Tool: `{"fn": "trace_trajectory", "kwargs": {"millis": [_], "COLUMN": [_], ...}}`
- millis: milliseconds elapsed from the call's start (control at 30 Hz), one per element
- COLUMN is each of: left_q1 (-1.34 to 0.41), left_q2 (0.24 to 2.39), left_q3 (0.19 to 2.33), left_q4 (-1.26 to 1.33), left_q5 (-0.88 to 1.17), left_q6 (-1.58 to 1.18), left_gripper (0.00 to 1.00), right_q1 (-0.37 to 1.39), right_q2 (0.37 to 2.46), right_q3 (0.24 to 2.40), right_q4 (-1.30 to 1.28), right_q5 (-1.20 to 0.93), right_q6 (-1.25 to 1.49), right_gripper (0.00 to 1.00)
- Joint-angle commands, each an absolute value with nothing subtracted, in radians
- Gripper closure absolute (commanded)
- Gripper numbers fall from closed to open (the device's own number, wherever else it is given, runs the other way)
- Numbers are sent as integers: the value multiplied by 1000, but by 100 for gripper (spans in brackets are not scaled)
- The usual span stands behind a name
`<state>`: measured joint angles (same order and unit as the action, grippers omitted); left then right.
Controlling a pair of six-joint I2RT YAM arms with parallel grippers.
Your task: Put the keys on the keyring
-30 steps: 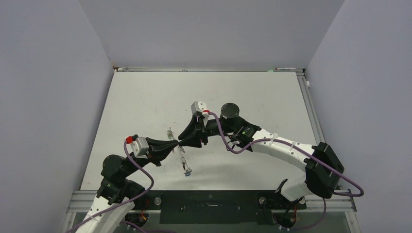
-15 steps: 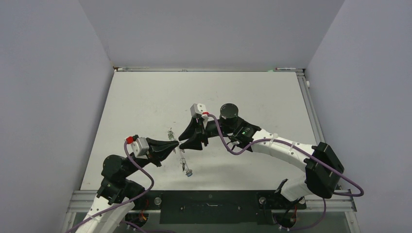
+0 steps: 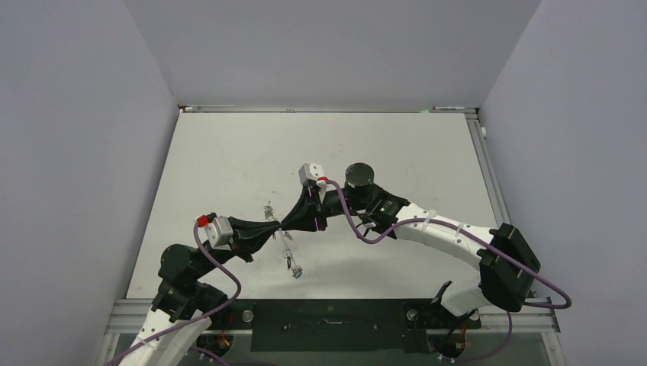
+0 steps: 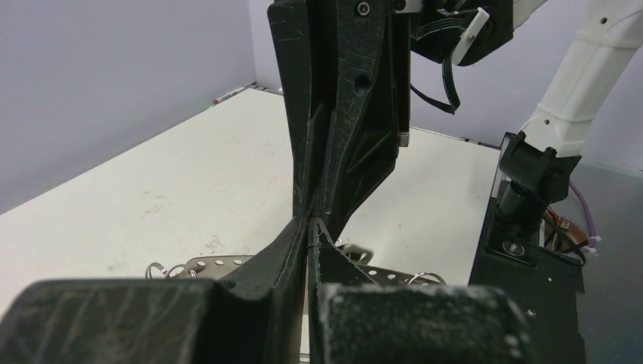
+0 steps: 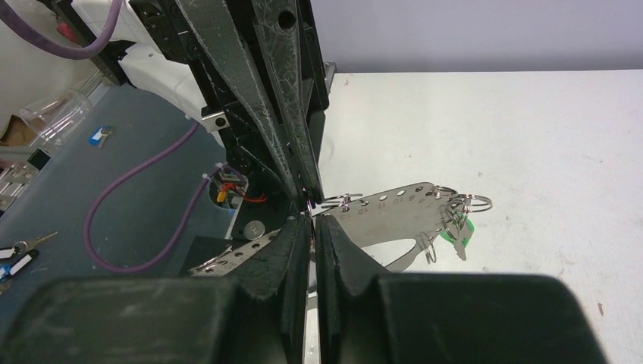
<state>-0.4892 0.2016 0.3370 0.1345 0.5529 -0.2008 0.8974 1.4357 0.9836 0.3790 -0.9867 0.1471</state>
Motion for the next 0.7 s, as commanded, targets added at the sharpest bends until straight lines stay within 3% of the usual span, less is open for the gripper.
{"fn": "trace_trajectory", "kwargs": {"millis": [0,267,333,433,533,667], "left_q1": [-492,-492,-493,-492,-496,-509], "left_q2": [189,186,183,174,164,158], "left_q3": [358,363,368,372,382,404], "left_q4": [223,207,195,182,155,115], "left_q5": [561,553,549,535,511,496], "left_q6": [-210,-204,-195,-187,-168,-135], "left_gripper": [100,100,87,50,34,32], "right_q1": [900,900,899,905,928,996], "right_q2": [1418,1390,1373,1342,1312,1279], "right_q3": [1006,1068,1104,1150,1201,1243], "right_q4": [416,250,125,-42,-183,-316], "right_q5": [-1004,-949,-915,-839,-740,-595], "right_q6": [130,32,-30,-116,-194,-275], "right_gripper": [95,95,95,95,95,95]}}
